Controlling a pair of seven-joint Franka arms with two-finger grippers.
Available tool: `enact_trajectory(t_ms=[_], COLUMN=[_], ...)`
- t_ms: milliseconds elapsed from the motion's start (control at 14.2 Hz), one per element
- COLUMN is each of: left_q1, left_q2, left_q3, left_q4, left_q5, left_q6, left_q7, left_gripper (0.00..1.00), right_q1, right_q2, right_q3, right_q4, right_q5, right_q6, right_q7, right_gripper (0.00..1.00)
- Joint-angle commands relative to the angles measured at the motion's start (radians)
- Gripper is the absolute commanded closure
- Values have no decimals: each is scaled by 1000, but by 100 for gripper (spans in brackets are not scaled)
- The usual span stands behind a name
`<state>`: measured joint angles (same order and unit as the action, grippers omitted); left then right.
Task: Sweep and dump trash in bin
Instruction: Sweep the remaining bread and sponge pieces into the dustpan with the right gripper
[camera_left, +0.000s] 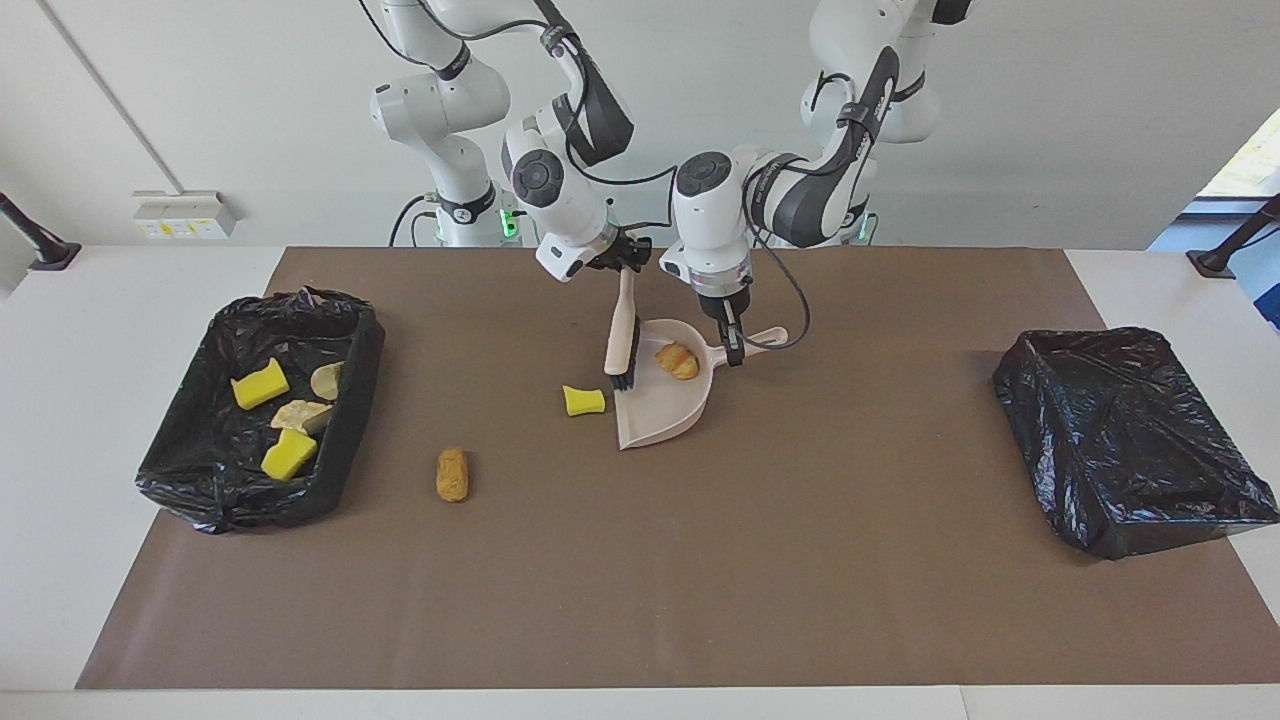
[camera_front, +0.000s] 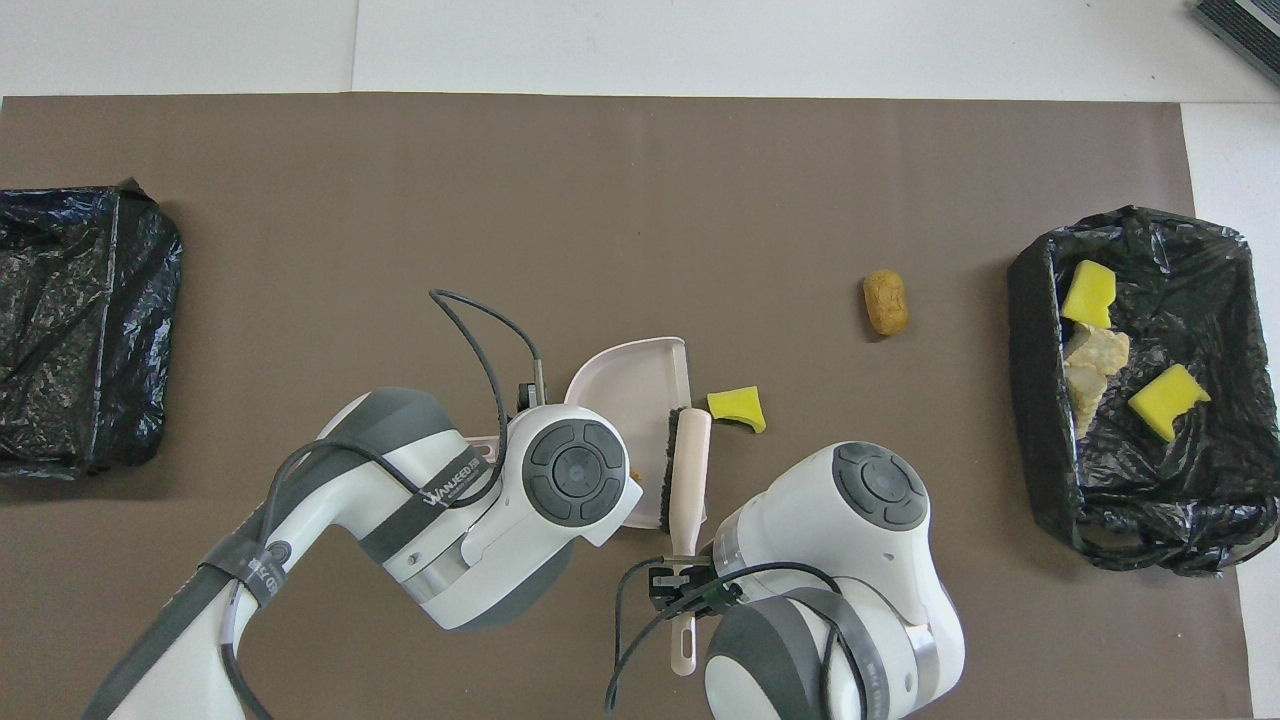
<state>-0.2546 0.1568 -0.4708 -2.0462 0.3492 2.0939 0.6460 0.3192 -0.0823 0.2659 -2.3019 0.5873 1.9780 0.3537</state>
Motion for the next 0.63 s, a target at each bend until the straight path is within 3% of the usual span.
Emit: enact_trajectory(t_ms=[0, 282, 564], left_q1=[15, 17, 15], left_q2=[-29, -20, -23], left_q3=[1, 3, 1], left_q4=[-38, -22, -22], left_q5=[2, 2, -12], left_q6=[26, 14, -15], left_q7=[-28, -158, -203], left_gripper=[100, 100, 100], right_q1=[-61, -163, -279], right_q2=[-57, -82, -9], right_q3=[-5, -5, -4], right_q4=[25, 38, 106], right_q5=[-91, -413, -777], right_q6=[-89, -165, -107], right_q7=[-39, -171, -358], right_gripper=[100, 100, 100])
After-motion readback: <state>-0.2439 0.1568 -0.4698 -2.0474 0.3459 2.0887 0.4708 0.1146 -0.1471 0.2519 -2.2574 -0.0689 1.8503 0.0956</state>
